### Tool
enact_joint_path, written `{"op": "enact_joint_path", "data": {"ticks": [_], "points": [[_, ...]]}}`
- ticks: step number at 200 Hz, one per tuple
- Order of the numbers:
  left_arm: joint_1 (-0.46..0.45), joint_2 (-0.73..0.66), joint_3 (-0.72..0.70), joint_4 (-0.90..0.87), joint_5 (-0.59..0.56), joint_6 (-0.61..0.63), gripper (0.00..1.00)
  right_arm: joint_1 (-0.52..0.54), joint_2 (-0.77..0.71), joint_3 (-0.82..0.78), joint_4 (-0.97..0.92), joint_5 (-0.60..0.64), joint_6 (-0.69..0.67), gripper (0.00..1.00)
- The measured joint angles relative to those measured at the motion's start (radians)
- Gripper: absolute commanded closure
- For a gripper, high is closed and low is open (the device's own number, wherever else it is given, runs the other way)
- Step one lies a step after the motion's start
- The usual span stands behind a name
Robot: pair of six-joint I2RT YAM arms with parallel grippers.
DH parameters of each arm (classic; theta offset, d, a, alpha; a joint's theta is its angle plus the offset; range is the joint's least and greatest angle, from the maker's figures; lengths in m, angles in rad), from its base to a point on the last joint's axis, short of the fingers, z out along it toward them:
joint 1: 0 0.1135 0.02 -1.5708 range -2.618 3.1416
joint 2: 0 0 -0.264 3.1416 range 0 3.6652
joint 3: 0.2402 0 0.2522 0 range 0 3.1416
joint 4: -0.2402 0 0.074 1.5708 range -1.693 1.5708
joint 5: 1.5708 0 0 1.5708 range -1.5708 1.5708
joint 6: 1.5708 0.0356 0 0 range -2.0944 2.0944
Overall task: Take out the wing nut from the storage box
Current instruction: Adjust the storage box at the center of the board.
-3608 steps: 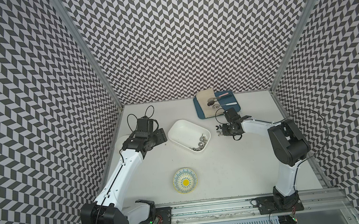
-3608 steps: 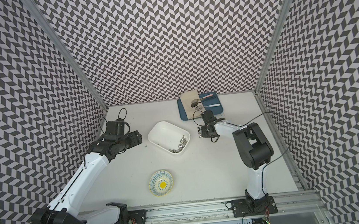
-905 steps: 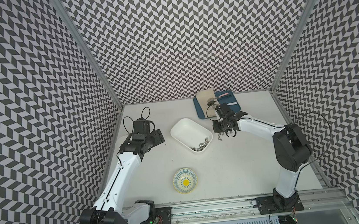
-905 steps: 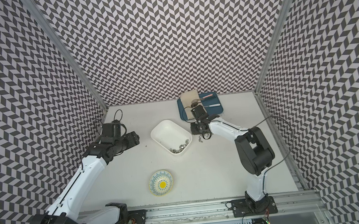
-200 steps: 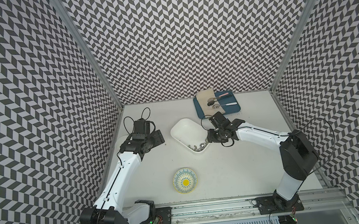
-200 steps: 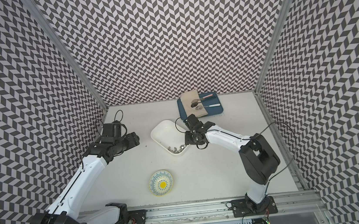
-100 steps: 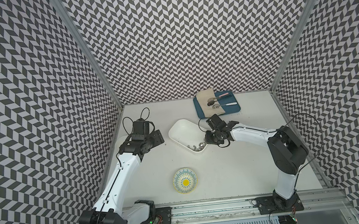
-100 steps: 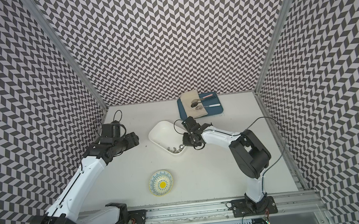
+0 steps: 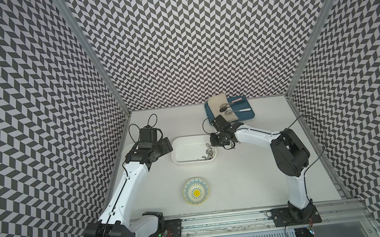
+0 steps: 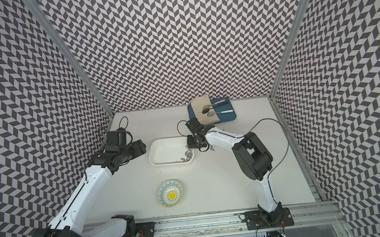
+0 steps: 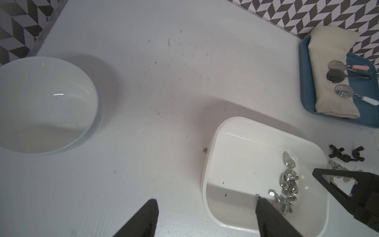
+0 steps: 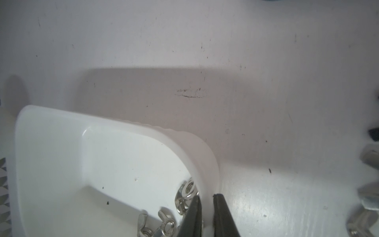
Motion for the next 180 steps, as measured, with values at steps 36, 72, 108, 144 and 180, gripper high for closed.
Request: {"op": "enact_joint_path", "data": {"ticks": [36,72,108,144,180], "points": [[0.000,0.000,0.001,0.000,0.000,0.000,0.21,0.000,0.046,0.067,-0.040,0.038,-0.083,0.82],[0.000,0.000,0.002,0.000,0.000,0.000,0.21,-0.005,0.066,0.126,-0.082,0.063,-0.135,0.68],[0.000,0.000,0.002,0.000,0.000,0.000,0.20,-0.003,0.060,0.158,-0.107,0.101,-0.164,0.61],[0.006,0.000,0.002,0.000,0.000,0.001,0.20,0.042,0.033,0.219,-0.162,0.186,-0.222,0.62],[0.013,0.000,0.002,0.000,0.000,0.003,0.20,0.141,0.033,0.302,-0.196,0.251,-0.267,0.65]]}}
